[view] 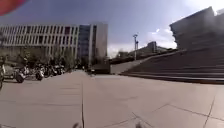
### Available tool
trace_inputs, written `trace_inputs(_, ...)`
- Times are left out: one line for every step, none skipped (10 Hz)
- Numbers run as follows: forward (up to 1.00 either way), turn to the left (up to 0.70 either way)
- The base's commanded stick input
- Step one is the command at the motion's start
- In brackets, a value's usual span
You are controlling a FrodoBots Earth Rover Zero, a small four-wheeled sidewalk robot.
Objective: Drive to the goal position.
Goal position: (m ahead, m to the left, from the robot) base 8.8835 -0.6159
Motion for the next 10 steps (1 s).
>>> trace_inputs(0.7, 0.14)
trace_inputs(0.7, 0.14)
trace_inputs(0.7, 0.14)
trace_inputs(0.7, 0.14)
trace_inputs(0.7, 0.14)
trace_inputs(0.7, 0.14)
trace_inputs(0.7, 0.14)
trace_inputs(0.7, 0.14)
trace_inputs(0.7, 0.14)
trace_inputs(0.7, 0.14)
